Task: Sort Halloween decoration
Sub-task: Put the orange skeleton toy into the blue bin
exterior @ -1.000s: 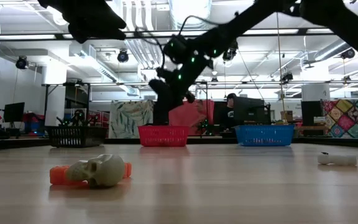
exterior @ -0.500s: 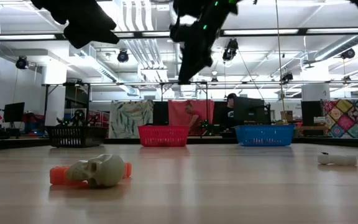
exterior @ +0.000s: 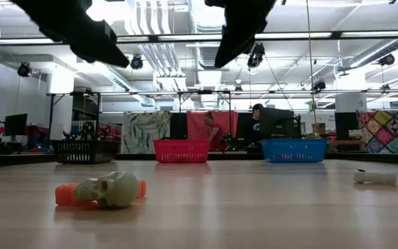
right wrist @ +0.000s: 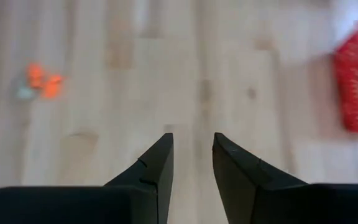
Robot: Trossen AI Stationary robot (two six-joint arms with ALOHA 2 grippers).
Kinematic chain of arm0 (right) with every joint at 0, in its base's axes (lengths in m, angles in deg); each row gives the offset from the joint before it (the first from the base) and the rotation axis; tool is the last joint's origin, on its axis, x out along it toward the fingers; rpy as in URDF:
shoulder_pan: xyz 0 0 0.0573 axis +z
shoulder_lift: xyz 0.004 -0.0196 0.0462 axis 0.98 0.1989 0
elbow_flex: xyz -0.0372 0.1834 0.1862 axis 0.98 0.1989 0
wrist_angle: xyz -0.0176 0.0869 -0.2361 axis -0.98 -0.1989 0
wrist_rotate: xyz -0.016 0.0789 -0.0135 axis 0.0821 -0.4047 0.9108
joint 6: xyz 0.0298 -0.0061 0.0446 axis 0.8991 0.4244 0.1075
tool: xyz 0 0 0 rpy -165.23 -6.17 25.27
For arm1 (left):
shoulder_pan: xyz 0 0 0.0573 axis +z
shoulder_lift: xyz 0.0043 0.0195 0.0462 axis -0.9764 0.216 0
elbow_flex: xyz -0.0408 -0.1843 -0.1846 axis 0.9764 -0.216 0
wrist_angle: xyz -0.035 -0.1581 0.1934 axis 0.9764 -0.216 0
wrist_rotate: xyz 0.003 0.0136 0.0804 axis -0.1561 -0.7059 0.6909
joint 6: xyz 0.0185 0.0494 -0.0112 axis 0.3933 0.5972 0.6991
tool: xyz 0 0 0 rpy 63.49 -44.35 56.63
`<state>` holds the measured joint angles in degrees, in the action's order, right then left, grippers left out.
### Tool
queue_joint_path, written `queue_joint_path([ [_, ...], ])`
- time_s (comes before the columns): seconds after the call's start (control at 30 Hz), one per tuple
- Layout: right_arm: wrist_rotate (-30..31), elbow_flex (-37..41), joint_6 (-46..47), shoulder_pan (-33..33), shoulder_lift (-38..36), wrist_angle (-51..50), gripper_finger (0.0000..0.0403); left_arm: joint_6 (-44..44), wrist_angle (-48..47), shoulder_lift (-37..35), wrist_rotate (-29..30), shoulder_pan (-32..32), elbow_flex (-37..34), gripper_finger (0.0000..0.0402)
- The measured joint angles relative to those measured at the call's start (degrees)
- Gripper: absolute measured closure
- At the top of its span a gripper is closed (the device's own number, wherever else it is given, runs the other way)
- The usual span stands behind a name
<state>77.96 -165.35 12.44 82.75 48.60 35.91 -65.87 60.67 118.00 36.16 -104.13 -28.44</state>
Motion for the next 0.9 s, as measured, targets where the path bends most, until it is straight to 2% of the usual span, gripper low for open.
queue_joint_path([
  [0.2,0.07,5.05,3.08,6.94,-2.56,3.4,0.0305,0.92,1.87,5.16,0.0,-0.86,0.0,0.0233],
  [0.47,1.18,13.34,5.42,14.05,-5.49,10.34,0.0305,5.33,10.52,11.32,-1.83,-1.1,0.0,0.0233],
  [0.73,1.51,19.89,7.9,16.84,-7.05,18.9,0.0305,8.76,13.17,16.51,-3.35,-1.06,0.01,0.0233],
  [0.9,1.53,21.53,10.33,16.92,-7.05,19.6,0.0305,10.6,19.45,19.96,-7.71,-0.69,0.0,0.0233],
])
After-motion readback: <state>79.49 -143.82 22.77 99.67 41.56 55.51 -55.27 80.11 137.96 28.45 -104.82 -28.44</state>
